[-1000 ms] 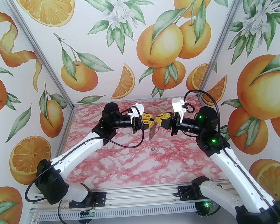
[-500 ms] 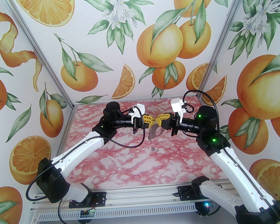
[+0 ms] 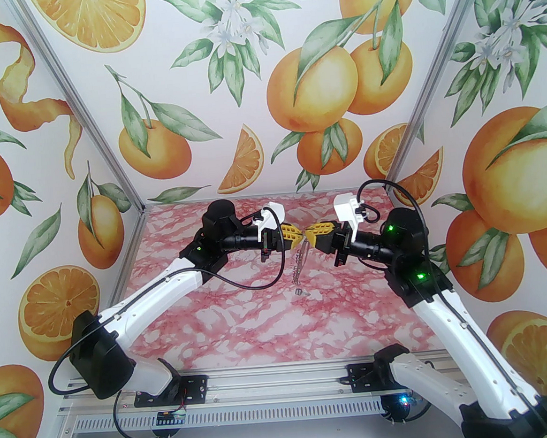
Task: Remove the keys from the keyring
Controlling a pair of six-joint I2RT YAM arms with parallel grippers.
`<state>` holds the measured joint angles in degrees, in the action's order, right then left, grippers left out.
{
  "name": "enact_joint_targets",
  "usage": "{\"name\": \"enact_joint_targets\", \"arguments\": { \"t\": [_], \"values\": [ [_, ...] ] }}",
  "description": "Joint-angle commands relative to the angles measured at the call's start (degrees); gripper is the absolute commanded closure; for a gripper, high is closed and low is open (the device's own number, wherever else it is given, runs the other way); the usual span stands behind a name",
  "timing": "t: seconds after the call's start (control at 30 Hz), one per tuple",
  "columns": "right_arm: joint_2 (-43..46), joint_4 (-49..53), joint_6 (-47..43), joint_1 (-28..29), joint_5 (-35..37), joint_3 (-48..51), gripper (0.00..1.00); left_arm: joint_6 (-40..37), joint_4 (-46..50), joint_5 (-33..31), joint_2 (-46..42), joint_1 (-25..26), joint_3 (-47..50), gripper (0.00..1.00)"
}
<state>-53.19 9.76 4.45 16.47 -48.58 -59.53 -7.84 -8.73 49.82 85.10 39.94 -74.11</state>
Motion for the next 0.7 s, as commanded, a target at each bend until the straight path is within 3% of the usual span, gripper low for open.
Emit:
{"name": "enact_joint_targets", "arguments": {
  "t": [0.0,0.5,0.67],
  "values": [
    [2.19,1.46,-2.46,0.06,1.37,-1.27,1.0,3.34,-2.09,-4.06,-2.74,-0.57,0.54,1.0],
    [3.22,2.84,-5.73,0.05,3.46,2.37,1.0,12.16,-8.43,-10.52,-5.96,-0.17,3.77,1.0],
    [3.98,1.77,-1.34,0.07,7.34,3.71,1.0,13.72,-7.36,-18.74,-9.07,-0.57,7.49,1.0]
  ]
}}
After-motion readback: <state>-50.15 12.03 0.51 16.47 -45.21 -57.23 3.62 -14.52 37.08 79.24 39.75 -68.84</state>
